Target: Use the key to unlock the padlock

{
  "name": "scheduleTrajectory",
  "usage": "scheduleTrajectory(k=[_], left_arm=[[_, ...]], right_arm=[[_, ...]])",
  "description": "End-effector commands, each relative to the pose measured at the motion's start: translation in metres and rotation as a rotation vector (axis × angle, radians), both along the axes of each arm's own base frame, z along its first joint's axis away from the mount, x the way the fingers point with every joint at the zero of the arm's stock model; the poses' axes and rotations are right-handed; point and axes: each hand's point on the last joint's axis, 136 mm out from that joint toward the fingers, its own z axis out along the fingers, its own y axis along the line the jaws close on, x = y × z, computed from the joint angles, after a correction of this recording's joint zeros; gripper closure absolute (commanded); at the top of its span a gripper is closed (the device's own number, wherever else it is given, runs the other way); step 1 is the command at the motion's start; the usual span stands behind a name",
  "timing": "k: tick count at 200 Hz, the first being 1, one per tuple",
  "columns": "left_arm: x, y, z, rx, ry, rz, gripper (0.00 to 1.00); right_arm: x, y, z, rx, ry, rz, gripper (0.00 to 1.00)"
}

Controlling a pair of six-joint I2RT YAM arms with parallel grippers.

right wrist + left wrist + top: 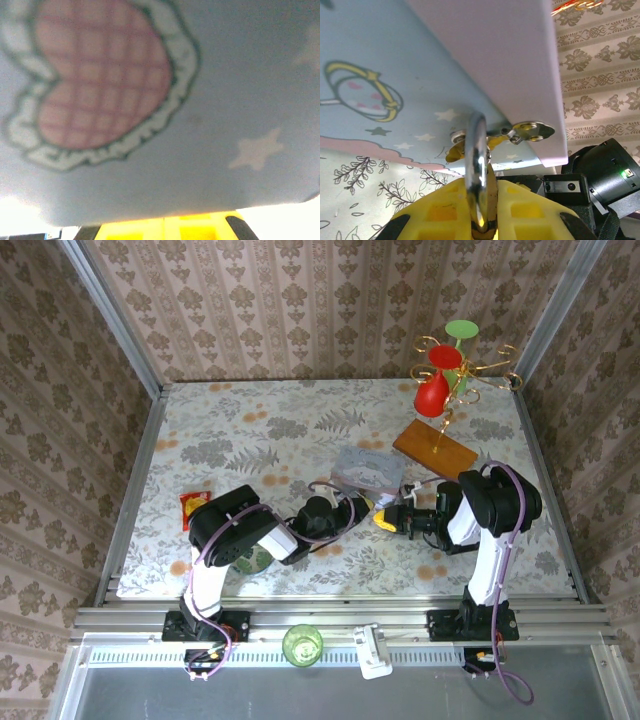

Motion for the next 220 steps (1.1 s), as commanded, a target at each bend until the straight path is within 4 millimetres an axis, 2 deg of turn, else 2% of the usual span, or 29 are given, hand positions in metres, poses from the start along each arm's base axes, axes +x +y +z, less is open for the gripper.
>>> scheduleTrajectory(k=[1, 25, 60, 82, 100, 136, 156, 175, 199, 220], left_arm=[[-0.064, -0.039, 0.055, -0.178, -0.044, -0.315, 1.00], [-0.064, -0.037, 0.060, -0.186, -0.052, -0.333, 1.00], [-0.069, -0.040, 0.063, -0.194, -0.059, -0.376, 1.00], [-0.066, -0.029, 0.056, -0.171, -0.057, -0.357, 1.00], [-0.062, -0.025, 0.054, -0.162, -0.060, -0.346, 1.00], [-0.059, -0.029, 0.044, -0.148, -0.050, -0.339, 1.00], [-0.056, -0.029, 0.042, -0.144, -0.056, -0.339, 1.00], [-0.058, -0.032, 0.048, -0.155, -0.072, -0.359, 1.00], [-0.064, -0.041, 0.059, -0.180, -0.093, -0.415, 1.00], [-0.063, -0.043, 0.059, -0.184, -0.090, -0.423, 1.00]], right_arm=[[0.039, -0.008, 0.005, -0.053, -0.117, -0.110, 1.00], [0.044, -0.011, 0.000, -0.060, -0.109, -0.121, 1.00], [0.050, -0.014, 0.004, -0.059, -0.116, -0.128, 1.00], [0.053, -0.023, 0.002, -0.071, -0.102, -0.153, 1.00], [0.052, -0.021, 0.002, -0.072, -0.105, -0.143, 1.00], [0.048, -0.014, 0.014, -0.040, -0.146, -0.123, 1.00], [0.049, -0.020, 0.016, -0.046, -0.155, -0.144, 1.00], [0.053, -0.024, 0.018, -0.042, -0.159, -0.155, 1.00], [0.054, -0.018, 0.021, -0.031, -0.170, -0.133, 1.00], [0.049, -0.006, 0.040, -0.021, -0.249, -0.085, 1.00]])
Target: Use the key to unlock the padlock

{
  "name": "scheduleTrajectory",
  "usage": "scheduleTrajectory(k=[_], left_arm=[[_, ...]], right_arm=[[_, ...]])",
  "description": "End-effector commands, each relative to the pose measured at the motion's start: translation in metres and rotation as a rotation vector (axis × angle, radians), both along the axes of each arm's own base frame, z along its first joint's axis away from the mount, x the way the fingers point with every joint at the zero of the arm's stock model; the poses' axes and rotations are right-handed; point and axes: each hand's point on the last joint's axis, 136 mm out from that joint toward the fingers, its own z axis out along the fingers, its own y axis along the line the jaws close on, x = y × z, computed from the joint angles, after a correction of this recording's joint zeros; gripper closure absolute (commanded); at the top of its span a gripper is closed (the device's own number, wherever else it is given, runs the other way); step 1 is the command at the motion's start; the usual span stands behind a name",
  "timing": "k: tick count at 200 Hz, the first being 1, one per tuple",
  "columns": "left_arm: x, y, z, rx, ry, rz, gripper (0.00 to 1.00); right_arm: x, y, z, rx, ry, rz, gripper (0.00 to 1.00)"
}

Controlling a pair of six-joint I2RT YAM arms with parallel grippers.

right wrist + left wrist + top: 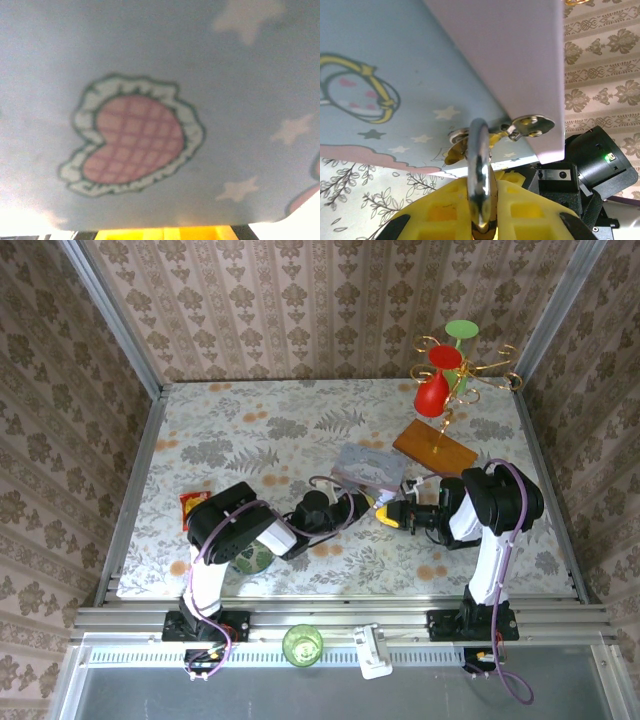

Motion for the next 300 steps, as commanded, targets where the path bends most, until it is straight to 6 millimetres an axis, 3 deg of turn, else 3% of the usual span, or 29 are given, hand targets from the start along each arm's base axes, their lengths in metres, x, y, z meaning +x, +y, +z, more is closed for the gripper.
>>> scheduleTrajectory(k=[1, 33, 68, 99, 112, 136, 163, 198, 226, 259, 300], left_arm=[[-0.068, -0.040, 0.050, -0.159, -0.090, -0.362, 1.00], [-0.064, -0.041, 0.051, -0.167, -0.080, -0.368, 1.00], [-0.066, -0.043, 0.068, -0.196, -0.105, -0.376, 1.00], [-0.071, -0.046, 0.060, -0.183, -0.093, -0.390, 1.00], [-0.077, -0.053, 0.059, -0.192, -0.085, -0.436, 1.00], [-0.081, -0.057, 0.056, -0.194, -0.080, -0.491, 1.00], [-0.089, -0.048, 0.044, -0.172, -0.060, -0.543, 1.00], [-0.095, -0.030, 0.024, -0.122, -0.040, -0.538, 1.00], [-0.096, -0.031, 0.031, -0.132, -0.075, -0.552, 1.00], [-0.097, -0.029, 0.038, -0.141, -0.097, -0.567, 1.00], [-0.104, -0.033, 0.035, -0.143, -0.086, -0.598, 1.00]], right_arm=[[0.039, 0.000, 0.035, -0.031, -0.200, -0.105, 1.00], [0.041, 0.000, 0.059, -0.030, -0.286, -0.104, 1.00], [0.058, -0.005, 0.045, -0.022, -0.229, -0.130, 1.00], [0.065, -0.006, 0.048, -0.012, -0.204, -0.138, 1.00], [0.064, -0.004, 0.052, 0.003, -0.189, -0.112, 1.00], [0.059, -0.003, 0.040, -0.026, -0.108, -0.097, 1.00], [0.048, -0.009, 0.032, -0.102, -0.076, -0.082, 1.00], [0.043, -0.014, 0.042, -0.148, -0.092, -0.067, 1.00], [0.045, -0.021, 0.032, -0.154, -0.064, -0.082, 1.00], [0.054, -0.024, 0.040, -0.126, -0.089, -0.102, 1.00], [0.053, -0.025, 0.036, -0.132, -0.085, -0.104, 1.00]])
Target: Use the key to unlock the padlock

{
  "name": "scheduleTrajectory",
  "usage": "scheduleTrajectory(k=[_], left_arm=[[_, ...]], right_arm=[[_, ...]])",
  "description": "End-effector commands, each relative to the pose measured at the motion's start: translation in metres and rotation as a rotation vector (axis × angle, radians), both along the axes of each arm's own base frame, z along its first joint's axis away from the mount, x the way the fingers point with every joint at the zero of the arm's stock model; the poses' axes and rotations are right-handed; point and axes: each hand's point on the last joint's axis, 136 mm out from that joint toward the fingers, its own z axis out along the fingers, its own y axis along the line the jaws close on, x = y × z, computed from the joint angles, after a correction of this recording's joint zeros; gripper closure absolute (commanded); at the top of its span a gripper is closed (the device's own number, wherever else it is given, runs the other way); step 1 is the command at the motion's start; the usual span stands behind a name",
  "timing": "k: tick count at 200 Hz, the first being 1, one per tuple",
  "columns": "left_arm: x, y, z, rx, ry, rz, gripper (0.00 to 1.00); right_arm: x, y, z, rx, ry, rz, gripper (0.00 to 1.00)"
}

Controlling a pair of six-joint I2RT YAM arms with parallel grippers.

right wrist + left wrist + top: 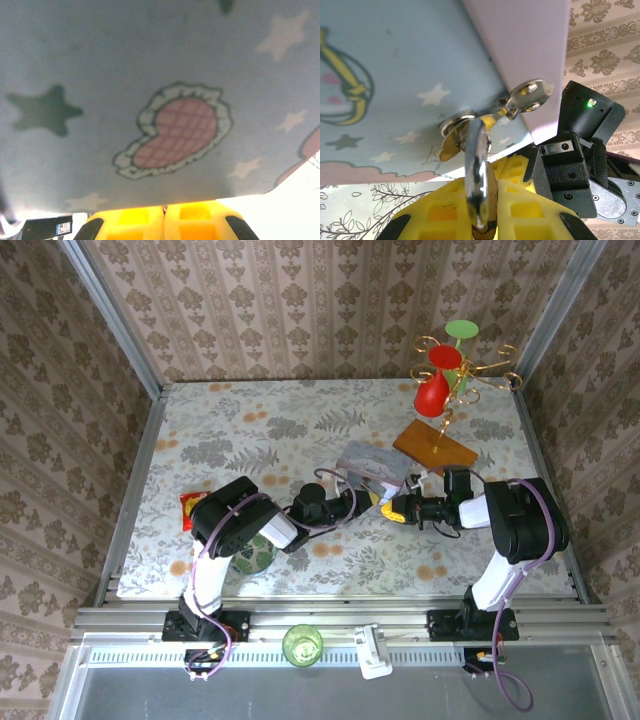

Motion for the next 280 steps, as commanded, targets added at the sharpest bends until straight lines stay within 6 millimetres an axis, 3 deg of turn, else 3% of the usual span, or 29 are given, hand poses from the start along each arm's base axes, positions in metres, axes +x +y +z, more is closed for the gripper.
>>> scheduleTrajectory(k=[1, 21, 78, 111, 133, 174, 244, 280], left_arm=[[-0.102, -0.024, 0.025, -0.078, -0.038, -0.450, 1.00], [-0.101, -0.030, 0.028, -0.086, -0.032, -0.445, 1.00], [-0.100, -0.038, 0.066, -0.156, -0.048, -0.434, 1.00], [-0.099, -0.039, 0.061, -0.149, -0.029, -0.438, 1.00], [-0.103, -0.041, 0.063, -0.154, -0.027, -0.446, 1.00], [-0.100, -0.045, 0.086, -0.196, -0.055, -0.439, 1.00], [-0.101, -0.046, 0.098, -0.217, -0.061, -0.452, 1.00], [-0.097, -0.045, 0.103, -0.226, -0.061, -0.442, 1.00]], right_arm=[[0.053, -0.012, 0.018, -0.081, -0.209, -0.111, 1.00], [0.052, -0.007, 0.013, -0.094, -0.214, -0.104, 1.00], [0.054, -0.010, 0.012, -0.139, -0.361, -0.149, 1.00], [0.054, -0.004, 0.032, -0.124, -0.463, -0.136, 1.00], [0.057, -0.003, 0.032, -0.156, -0.491, -0.137, 1.00], [0.055, 0.004, 0.018, -0.185, -0.483, -0.119, 1.00], [0.057, 0.001, 0.023, -0.255, -0.549, -0.138, 1.00], [0.052, 0.017, 0.044, -0.182, -0.632, -0.147, 1.00]])
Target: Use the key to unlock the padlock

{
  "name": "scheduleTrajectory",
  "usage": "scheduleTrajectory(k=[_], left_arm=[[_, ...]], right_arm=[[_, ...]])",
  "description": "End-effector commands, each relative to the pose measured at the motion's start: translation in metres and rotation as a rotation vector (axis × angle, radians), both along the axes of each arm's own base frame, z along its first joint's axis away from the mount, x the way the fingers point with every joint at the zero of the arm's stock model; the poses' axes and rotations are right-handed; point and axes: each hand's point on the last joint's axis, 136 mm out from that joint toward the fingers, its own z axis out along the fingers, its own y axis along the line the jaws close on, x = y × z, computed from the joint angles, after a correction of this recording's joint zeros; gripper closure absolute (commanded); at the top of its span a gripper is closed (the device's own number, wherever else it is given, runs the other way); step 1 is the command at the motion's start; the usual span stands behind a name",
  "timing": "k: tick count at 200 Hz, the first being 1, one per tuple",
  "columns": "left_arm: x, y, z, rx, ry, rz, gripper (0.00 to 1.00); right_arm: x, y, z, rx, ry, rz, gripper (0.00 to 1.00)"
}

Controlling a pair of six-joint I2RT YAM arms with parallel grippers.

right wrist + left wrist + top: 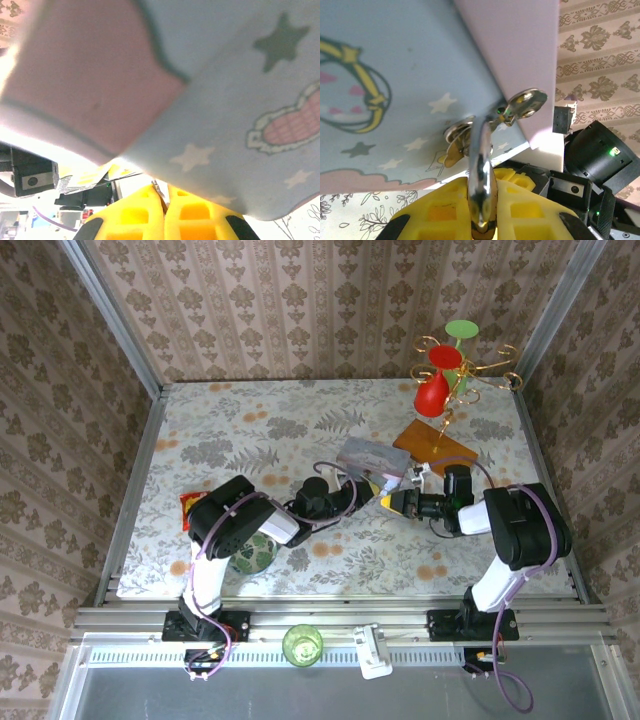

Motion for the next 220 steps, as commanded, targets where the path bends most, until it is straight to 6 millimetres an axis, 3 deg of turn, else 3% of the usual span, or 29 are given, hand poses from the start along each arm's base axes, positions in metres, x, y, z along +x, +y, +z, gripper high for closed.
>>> scheduleTrajectory(k=[1, 22, 41, 74, 155, 191, 220], left_arm=[[-0.115, -0.040, 0.087, -0.215, -0.114, -0.509, 1.00], [-0.112, -0.040, 0.086, -0.214, -0.106, -0.501, 1.00], [-0.111, -0.038, 0.085, -0.211, -0.109, -0.496, 1.00], [-0.112, -0.033, 0.071, -0.182, -0.100, -0.493, 1.00], [-0.097, -0.007, 0.034, -0.101, -0.088, -0.433, 1.00], [-0.087, 0.007, 0.010, -0.050, -0.069, -0.388, 1.00], [-0.079, 0.011, 0.002, -0.035, -0.062, -0.372, 1.00]], right_arm=[[0.032, 0.014, 0.039, -0.032, -0.263, -0.076, 1.00], [0.026, 0.018, 0.025, -0.126, -0.260, -0.062, 1.00], [0.025, 0.013, 0.026, -0.179, -0.259, -0.067, 1.00], [0.035, -0.004, 0.037, -0.063, -0.172, -0.073, 1.00], [0.024, 0.002, 0.027, 0.000, -0.063, -0.009, 1.00], [0.014, -0.002, 0.013, -0.058, 0.019, -0.021, 1.00], [0.010, 0.002, 0.014, -0.051, 0.033, 0.000, 1.00]])
